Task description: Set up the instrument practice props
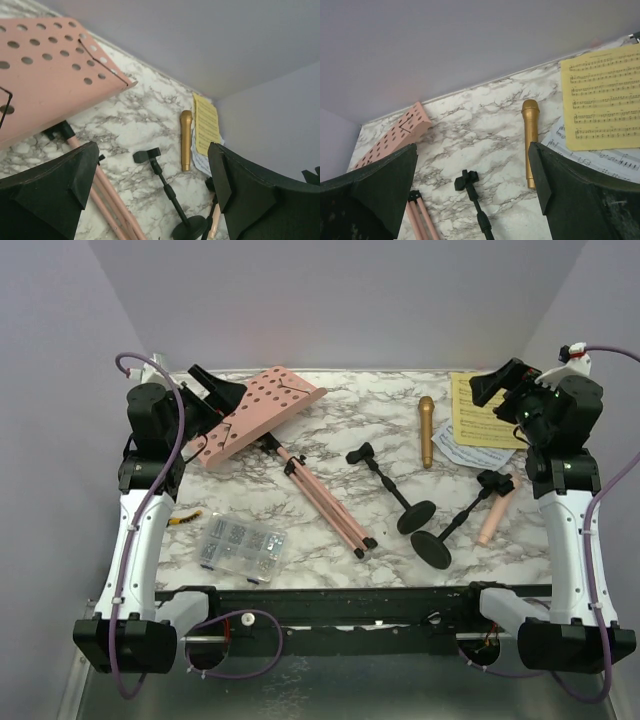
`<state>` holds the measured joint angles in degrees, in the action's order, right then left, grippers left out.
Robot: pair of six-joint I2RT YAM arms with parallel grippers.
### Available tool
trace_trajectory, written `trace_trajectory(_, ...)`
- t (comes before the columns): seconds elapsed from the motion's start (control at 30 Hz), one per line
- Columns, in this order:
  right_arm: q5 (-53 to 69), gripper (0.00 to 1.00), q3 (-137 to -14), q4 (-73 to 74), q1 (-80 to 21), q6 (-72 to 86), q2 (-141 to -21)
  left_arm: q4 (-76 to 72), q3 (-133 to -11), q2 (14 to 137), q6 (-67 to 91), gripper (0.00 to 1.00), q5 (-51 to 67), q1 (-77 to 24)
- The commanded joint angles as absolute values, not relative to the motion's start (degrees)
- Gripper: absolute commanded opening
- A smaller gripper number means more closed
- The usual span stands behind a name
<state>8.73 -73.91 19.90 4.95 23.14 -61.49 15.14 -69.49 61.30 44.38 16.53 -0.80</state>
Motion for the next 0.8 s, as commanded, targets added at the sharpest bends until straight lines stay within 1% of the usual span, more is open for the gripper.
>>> trace_trajectory(0.0,13.02,1.0,-71.98,18.49,5.13,25.06,-60.32,18.44,-67.52,61.53,43.03,0.99,17.89,-0.53)
trace_trajectory(0.13,15.19,1.0,-71.28,17.84,5.12,26.8,-61.7,22.66,-67.85,64.08,41.13,0.99,17.03,2.18)
trace_trajectory(0.23,18.29,1.0,-70.89,17.78,5.17,28.2,-63.78,23.47,-67.32,65.85,41.22,0.99,20.41,5.25)
trace_trajectory(0.4,22.64,1.0,-68.8,16.0,5.18,32.1,-65.93,21.35,-63.35,68.12,46.3,0.99,27.04,14.39)
trace_trajectory(0.57,29.97,1.0,-66.34,11.41,5.12,34.33,-66.15,11.07,-56.36,69.54,59.94,0.99,31.57,22.83)
trace_trajectory(0.67,33.48,1.0,-65.31,9.17,5.12,35.81,-66.54,0.86,-50.27,70.76,70.65,0.99,33.96,27.35)
trace_trajectory(0.77,34.29,1.0,-65.31,9.05,5.16,36.24,-66.97,-8.98,-46.28,73.11,78.88,0.99,33.59,29.02)
